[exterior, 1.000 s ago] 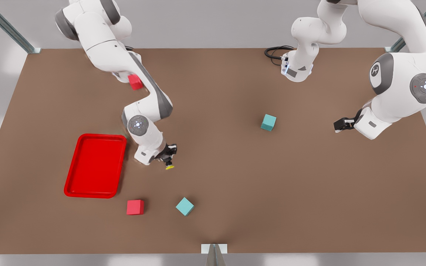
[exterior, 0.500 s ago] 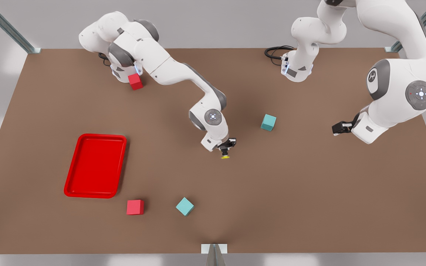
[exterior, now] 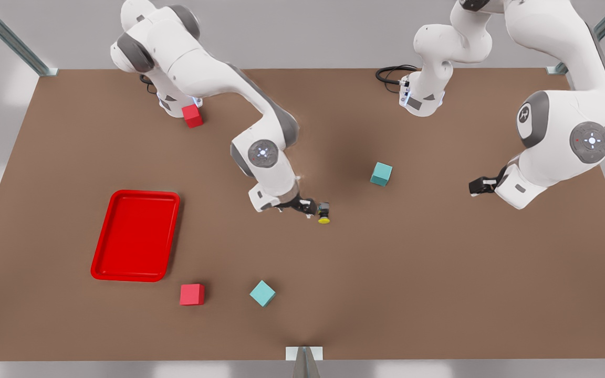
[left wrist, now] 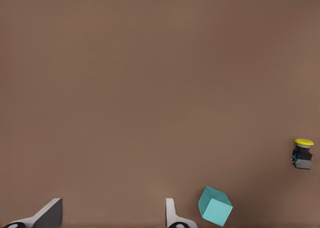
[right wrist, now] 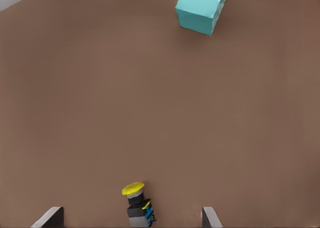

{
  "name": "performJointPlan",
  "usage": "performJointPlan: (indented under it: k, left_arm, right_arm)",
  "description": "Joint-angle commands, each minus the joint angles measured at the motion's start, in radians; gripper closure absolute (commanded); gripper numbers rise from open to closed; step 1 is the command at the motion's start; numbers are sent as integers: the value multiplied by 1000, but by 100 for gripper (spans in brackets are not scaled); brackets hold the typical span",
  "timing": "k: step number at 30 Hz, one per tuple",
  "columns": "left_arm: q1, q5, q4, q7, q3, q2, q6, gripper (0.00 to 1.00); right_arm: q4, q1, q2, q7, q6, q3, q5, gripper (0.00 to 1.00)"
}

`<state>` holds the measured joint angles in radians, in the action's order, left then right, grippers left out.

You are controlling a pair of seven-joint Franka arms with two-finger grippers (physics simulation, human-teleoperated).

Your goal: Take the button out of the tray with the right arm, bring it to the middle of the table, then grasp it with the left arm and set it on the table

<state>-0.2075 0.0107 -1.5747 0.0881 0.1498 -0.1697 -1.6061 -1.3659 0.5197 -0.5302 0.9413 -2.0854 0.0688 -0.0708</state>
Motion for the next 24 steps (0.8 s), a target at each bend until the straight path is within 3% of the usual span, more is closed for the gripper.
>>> performJointPlan:
  k: [1, 2, 3, 5, 8, 9, 12, 14, 16, 17, 24]
  left_arm:
    - [-125, 17, 8, 224, -2, -59, -20, 0]
    - [-232, 130, 48, 483, -6, -166, -54, 0]
    - [-355, 206, 67, 792, -6, -256, -205, 0]
    - [-451, 373, 68, 958, -7, -379, -452, 0]
    - [-451, 367, 76, 944, -7, -381, -436, 0]
    - [-451, 368, 88, 944, -9, -383, -433, 0]
    - [-464, 345, 96, 947, -24, -383, -423, 0]
    - [-572, 302, 125, 982, -24, -387, -341, 0]
    - [-602, 66, 125, 986, -30, -451, -388, 0]
    - [-616, 66, 119, 993, -30, -484, -497, 0]
    - [-601, 9, 27, 745, -30, -547, -742, 0]
  right_arm:
    - [-47, -216, 133, -905, 481, -1, -17, 0]
    - [-122, -323, 222, -995, 473, 2, -12, 0]
    - [-150, -408, 277, -1116, 473, 8, -9, 0]
    - [-48, -415, 283, -1075, 594, -1, 58, 0]
    - [-1, -463, 282, -874, 699, -1, 109, 0]
    - [34, -471, 282, -904, 700, -1, 200, 0]
    - [28, -475, 246, -1073, 700, 2, 209, 0]
    - [34, -486, 243, -1164, 703, 3, 177, 0]
    - [36, -487, 243, -1164, 726, 3, 169, 0]
    - [36, -498, 242, -1165, 726, 0, 170, 0]
    - [13, -507, 234, -1245, 726, 0, 172, 0]
